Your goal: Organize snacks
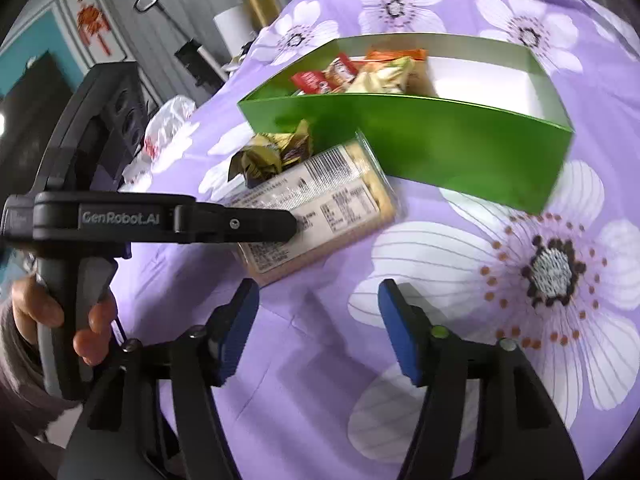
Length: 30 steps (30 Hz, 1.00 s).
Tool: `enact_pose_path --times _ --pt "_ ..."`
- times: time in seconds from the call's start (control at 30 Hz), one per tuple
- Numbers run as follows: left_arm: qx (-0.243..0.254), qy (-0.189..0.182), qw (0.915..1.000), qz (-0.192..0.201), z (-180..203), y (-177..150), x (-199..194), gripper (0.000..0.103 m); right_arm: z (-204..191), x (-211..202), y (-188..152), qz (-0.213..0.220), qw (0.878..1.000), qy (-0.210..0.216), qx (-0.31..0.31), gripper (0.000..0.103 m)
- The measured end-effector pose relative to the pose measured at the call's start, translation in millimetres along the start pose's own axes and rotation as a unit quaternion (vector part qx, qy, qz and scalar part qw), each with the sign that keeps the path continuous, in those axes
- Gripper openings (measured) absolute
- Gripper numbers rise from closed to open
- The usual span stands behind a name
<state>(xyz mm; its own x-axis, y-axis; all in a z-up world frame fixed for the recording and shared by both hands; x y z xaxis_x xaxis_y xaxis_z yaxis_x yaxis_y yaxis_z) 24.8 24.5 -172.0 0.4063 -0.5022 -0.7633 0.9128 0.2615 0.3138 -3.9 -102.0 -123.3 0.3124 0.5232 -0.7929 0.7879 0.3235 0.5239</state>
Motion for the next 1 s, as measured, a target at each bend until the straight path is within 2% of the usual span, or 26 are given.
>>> enact_pose_path --times 0.1,0.27,0.37,0.53,0.6,0.7,0.9,1.0 --pt "-0.011 -0.003 0.9999 0.01 -2.8 -0.6 -7.3 0.039 4.8 -0.1 11.1 0.006 1.0 -0.011 -0.021 0.068" --pt "-0.027 0.018 0.9989 0.033 -22.3 -9.6 -31.6 0.039 31.2 -13.1 28.6 0.024 1.0 0.011 -0.006 0.068" --pt "-0.044 0.017 0.9984 0.03 -28.7 -22.7 -38.6 0.039 42.4 -5.6 41.7 0.027 0.999 0.035 0.006 0.07" --pt "-0.047 0.001 0.9984 0.029 -10.7 -33.3 -33.5 0.039 37.1 25.4 61.1 0.008 0.997 0.082 -0.003 0.068" --pt "-0.048 0.008 0.9985 0.026 -4.9 -31.5 -24.9 0.039 35.9 39.6 65.6 -0.01 0.995 0.099 0.003 0.058" --pt "-0.053 0.01 0.9983 0.025 -2.6 -30.0 -16.6 0.039 35.8 51.0 62.9 -0.034 0.993 0.116 0.013 0.046" --pt "-0.061 0.007 0.9976 0.033 -13.0 -26.0 -20.6 0.039 38.0 29.8 35.3 -0.051 0.986 0.151 0.047 0.045" --pt "-0.069 -0.002 0.997 0.034 -18.7 -26.8 -23.5 0.038 32.1 20.2 18.7 -0.063 0.987 0.144 0.039 0.046"
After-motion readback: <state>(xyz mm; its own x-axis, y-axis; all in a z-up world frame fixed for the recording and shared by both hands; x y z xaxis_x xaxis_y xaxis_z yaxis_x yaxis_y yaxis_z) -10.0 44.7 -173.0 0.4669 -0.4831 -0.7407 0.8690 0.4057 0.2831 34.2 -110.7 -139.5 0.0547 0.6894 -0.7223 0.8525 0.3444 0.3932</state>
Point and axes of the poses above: each gripper's, at about its wrist camera, not at the fingertips, and x roughly the way its jaws point, z to its right, y to its top, the point moved 4 cm from there along x, roughly the way its jaws point
